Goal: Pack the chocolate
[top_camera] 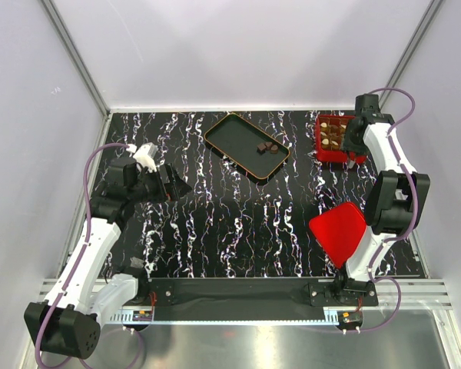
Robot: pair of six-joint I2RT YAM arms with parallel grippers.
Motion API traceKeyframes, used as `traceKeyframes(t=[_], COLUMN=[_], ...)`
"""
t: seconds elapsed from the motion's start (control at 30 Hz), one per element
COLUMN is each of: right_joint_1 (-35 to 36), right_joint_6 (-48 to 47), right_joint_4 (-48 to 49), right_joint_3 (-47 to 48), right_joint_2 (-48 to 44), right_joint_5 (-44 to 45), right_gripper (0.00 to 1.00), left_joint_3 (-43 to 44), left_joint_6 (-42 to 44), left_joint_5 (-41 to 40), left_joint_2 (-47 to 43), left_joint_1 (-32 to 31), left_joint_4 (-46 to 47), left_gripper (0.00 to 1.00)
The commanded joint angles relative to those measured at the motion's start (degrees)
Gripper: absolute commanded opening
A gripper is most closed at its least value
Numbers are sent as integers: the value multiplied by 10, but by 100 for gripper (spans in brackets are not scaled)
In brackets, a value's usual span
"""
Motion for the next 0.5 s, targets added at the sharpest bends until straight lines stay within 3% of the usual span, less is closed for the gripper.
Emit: traceKeyframes(t=[0.0, 0.27, 0.47], right_joint_1=[1, 27, 162], right_joint_6=[6, 17, 19], right_joint_4=[0, -20, -19], right_joint_3=[36, 63, 73], right_joint_2=[-10, -32, -39], right_joint_5=[-4, -18, -27], right_gripper=[48, 49, 49], left_joint_3=[3, 3, 4], left_joint_6=[9, 9, 9], left_joint_5=[-4, -5, -6], left_joint_2=[-6, -9, -9], left_joint_1=[1, 1, 1], left_joint_4=[19, 19, 20], left_gripper=[99, 99, 99])
